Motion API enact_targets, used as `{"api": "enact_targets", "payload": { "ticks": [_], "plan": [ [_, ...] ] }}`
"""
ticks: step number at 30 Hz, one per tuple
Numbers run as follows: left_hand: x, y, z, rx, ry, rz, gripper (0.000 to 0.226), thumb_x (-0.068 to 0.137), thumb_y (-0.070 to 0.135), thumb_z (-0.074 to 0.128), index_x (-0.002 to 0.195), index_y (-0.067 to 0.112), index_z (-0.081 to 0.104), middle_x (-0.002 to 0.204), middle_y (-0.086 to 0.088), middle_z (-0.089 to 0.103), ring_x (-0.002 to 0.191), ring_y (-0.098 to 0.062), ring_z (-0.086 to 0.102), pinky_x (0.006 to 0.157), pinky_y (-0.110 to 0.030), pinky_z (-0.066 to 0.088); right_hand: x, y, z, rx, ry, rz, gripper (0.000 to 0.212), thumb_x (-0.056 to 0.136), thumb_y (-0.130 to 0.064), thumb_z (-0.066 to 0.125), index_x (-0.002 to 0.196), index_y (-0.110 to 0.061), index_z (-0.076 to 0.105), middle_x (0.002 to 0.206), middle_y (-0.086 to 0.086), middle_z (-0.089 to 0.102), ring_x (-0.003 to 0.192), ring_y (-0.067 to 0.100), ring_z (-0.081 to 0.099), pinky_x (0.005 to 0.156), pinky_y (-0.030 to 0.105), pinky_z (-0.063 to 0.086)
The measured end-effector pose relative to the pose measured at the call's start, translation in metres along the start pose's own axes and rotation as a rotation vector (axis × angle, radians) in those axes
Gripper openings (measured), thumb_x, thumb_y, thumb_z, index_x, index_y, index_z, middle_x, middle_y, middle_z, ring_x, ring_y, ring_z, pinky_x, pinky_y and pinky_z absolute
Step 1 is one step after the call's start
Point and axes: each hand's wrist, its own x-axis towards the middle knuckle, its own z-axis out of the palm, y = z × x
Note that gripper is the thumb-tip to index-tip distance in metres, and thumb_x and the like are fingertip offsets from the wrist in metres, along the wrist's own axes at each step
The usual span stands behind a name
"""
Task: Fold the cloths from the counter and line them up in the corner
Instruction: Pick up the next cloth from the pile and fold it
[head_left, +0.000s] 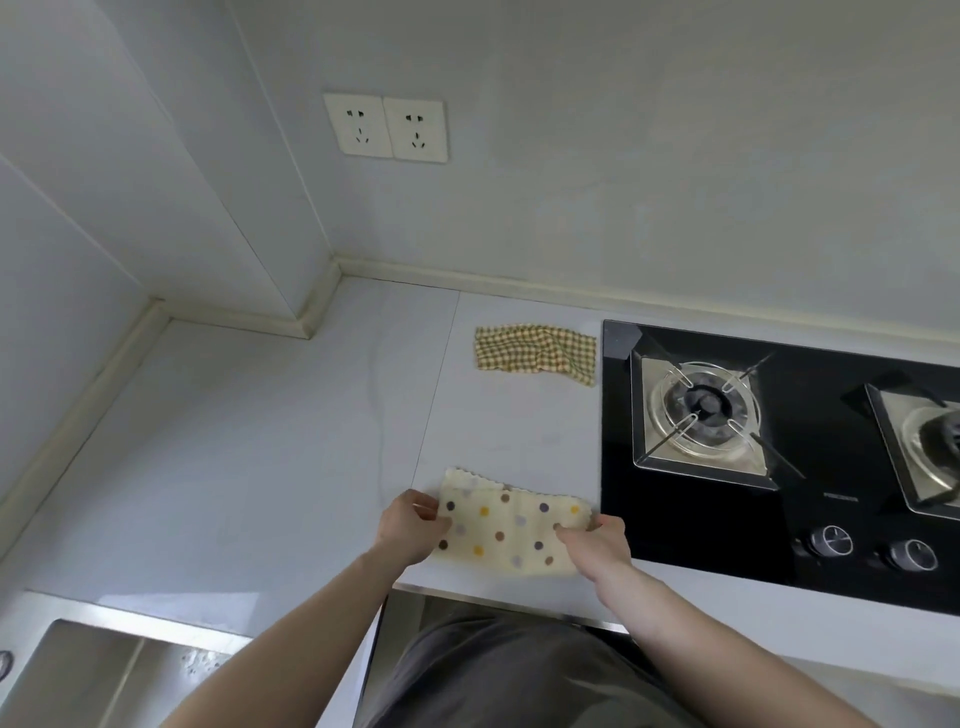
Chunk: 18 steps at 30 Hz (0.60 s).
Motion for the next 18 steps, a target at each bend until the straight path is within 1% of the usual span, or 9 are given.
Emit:
{"api": "enact_targets", "payload": {
  "ticks": [1, 2, 4, 5, 7, 10, 13, 15, 18],
  "plan": [
    [0.002, 0.0, 0.0, -0.004, -0.001, -0.005, 0.033, 0.085, 0.026, 0.078, 0.114, 0.02, 0.063, 0.105, 0.003, 0.071, 0.084, -0.009, 0.063, 0.064, -0.021, 0.05, 0.003, 0.0, 0.0, 0.017, 0.008, 0.01, 0.052, 0.08, -0.023, 0.082, 0.119, -0.016, 0.048, 0.109, 0.001, 0.066, 0.098, 0.023, 0.064, 0.082, 0.032, 0.05],
    [0.003, 0.0, 0.0, 0.003, -0.004, 0.0, 0.032, 0.084, 0.026, 0.079, 0.112, 0.02, 0.064, 0.104, 0.003, 0.071, 0.084, -0.009, 0.063, 0.063, -0.02, 0.049, 0.007, -0.001, 0.0, 0.018, 0.001, 0.022, 0.048, 0.077, -0.023, 0.083, 0.115, -0.015, 0.055, 0.103, 0.0, 0.069, 0.096, 0.022, 0.067, 0.081, 0.032, 0.053],
    [0.003, -0.001, 0.0, 0.023, -0.009, 0.022, 0.031, 0.084, 0.027, 0.08, 0.109, 0.021, 0.064, 0.101, 0.005, 0.069, 0.084, -0.009, 0.063, 0.061, -0.019, 0.047, 0.011, -0.002, -0.004, 0.002, -0.036, 0.052, 0.035, 0.077, -0.019, 0.082, 0.108, -0.009, 0.069, 0.094, 0.004, 0.073, 0.09, 0.024, 0.069, 0.077, 0.034, 0.056],
    [0.003, -0.002, 0.0, 0.032, -0.005, 0.033, 0.03, 0.083, 0.029, 0.08, 0.108, 0.022, 0.064, 0.098, 0.006, 0.069, 0.083, -0.009, 0.063, 0.06, -0.019, 0.046, 0.01, -0.003, -0.008, 0.007, -0.059, 0.072, 0.028, 0.08, -0.016, 0.08, 0.105, -0.008, 0.071, 0.092, 0.007, 0.072, 0.087, 0.025, 0.068, 0.074, 0.034, 0.054],
    [0.002, -0.005, 0.001, 0.042, 0.012, 0.054, 0.03, 0.082, 0.032, 0.08, 0.105, 0.022, 0.063, 0.092, 0.006, 0.067, 0.08, -0.009, 0.063, 0.059, -0.019, 0.044, 0.008, -0.004, -0.016, 0.013, -0.069, 0.084, 0.019, 0.083, -0.013, 0.077, 0.101, -0.009, 0.071, 0.089, 0.008, 0.07, 0.081, 0.025, 0.065, 0.068, 0.03, 0.049],
    [0.0, -0.006, 0.004, -0.008, 0.034, 0.067, 0.031, 0.081, 0.033, 0.083, 0.101, 0.023, 0.061, 0.083, 0.006, 0.065, 0.074, -0.011, 0.061, 0.058, -0.021, 0.043, -0.001, -0.011, -0.031, 0.025, -0.021, -0.003, 0.009, 0.084, -0.013, 0.074, 0.093, -0.01, 0.071, 0.085, 0.006, 0.069, 0.074, 0.021, 0.061, 0.061, 0.028, 0.043],
    [-0.003, -0.008, 0.004, -0.106, 0.052, 0.059, 0.031, 0.081, 0.029, 0.081, 0.104, 0.021, 0.061, 0.087, 0.002, 0.065, 0.077, -0.014, 0.061, 0.06, -0.023, 0.044, -0.009, -0.02, -0.036, -0.004, -0.015, -0.134, 0.012, 0.083, -0.015, 0.074, 0.092, -0.008, 0.071, 0.087, 0.008, 0.071, 0.075, 0.02, 0.062, 0.062, 0.029, 0.043],
    [-0.004, -0.008, 0.002, -0.154, 0.062, 0.066, 0.026, 0.085, 0.026, 0.078, 0.104, 0.021, 0.062, 0.093, 0.0, 0.065, 0.081, -0.015, 0.062, 0.061, -0.023, 0.045, -0.015, -0.028, -0.029, -0.042, -0.033, -0.198, 0.014, 0.08, -0.019, 0.075, 0.092, -0.013, 0.071, 0.09, 0.008, 0.073, 0.079, 0.02, 0.066, 0.065, 0.029, 0.046],
    [-0.007, -0.007, -0.002, -0.191, 0.059, 0.087, 0.016, 0.091, 0.026, 0.073, 0.104, 0.021, 0.064, 0.101, 0.0, 0.066, 0.086, -0.015, 0.063, 0.062, -0.022, 0.046, -0.024, -0.04, -0.009, -0.1, -0.1, -0.254, 0.015, 0.079, -0.022, 0.074, 0.093, -0.02, 0.07, 0.091, 0.002, 0.073, 0.081, 0.016, 0.07, 0.064, 0.026, 0.049]
  ]
}}
